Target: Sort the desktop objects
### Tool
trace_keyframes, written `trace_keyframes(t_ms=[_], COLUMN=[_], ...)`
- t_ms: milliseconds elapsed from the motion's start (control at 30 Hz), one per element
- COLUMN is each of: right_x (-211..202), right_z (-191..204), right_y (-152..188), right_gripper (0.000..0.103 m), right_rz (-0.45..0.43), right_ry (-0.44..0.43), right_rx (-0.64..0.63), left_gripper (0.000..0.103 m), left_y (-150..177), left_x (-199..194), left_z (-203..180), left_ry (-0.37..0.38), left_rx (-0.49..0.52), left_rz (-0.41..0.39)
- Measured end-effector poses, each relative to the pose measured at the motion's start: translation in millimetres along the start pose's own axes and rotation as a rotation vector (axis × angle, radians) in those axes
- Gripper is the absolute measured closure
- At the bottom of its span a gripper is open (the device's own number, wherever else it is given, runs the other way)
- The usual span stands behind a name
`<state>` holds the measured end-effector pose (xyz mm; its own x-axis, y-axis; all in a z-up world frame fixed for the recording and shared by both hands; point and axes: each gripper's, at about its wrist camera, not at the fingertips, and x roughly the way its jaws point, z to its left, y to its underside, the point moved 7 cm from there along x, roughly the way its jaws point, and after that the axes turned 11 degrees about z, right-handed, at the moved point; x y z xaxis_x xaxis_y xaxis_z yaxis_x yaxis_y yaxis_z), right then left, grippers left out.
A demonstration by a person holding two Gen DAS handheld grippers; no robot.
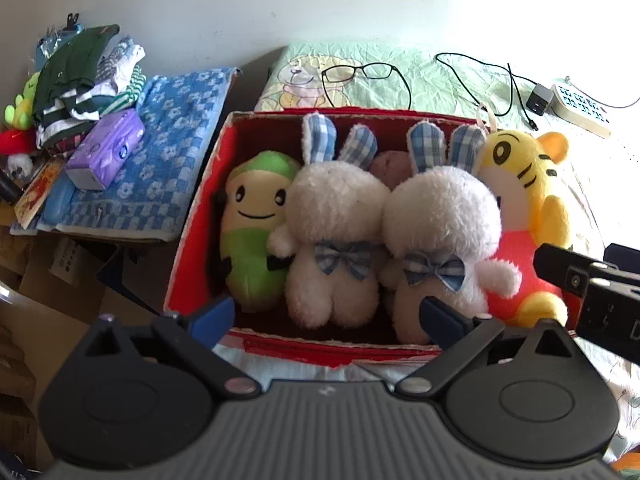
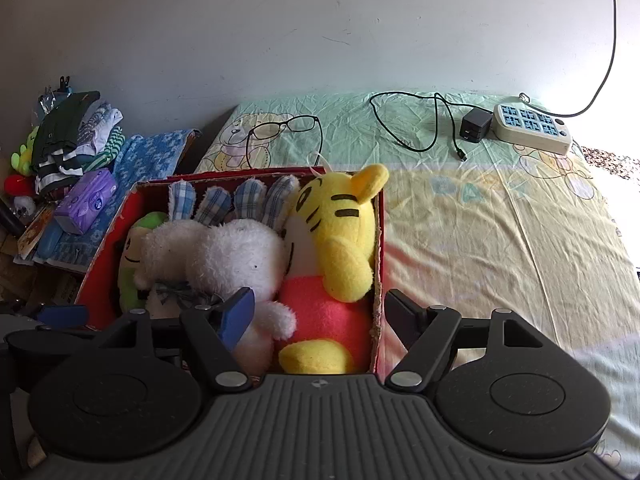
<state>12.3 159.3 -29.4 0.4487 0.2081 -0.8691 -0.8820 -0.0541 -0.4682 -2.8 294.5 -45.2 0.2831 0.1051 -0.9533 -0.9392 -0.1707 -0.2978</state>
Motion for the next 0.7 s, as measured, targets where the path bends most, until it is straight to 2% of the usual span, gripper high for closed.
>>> trace_keyframes(t_ms=[100, 233, 433, 700], right_x=[3, 1, 0, 3], right_z=[4, -1, -8, 5], right_y=[0, -3, -2, -3], right_gripper=[0.027, 0.027, 0.027, 0.027], right_rz=[0.020, 0.006, 0.021, 0.015], right_ry=[-0.013, 0.000, -0.018, -0.028], right_rx=[0.009, 0.041, 0.102, 0.116], left_gripper=[0.003, 0.003, 0.003, 0.003], left_y=[1, 0, -5, -10], left_x=[0, -1, 1, 4], left_z=[4, 7, 3, 13], left_ry=[-0.011, -0.004, -0.002, -0.025], left_rx=[0.001, 0.008, 0.053, 0.089], left_rz=[0.003, -0.004, -0.013, -0.022])
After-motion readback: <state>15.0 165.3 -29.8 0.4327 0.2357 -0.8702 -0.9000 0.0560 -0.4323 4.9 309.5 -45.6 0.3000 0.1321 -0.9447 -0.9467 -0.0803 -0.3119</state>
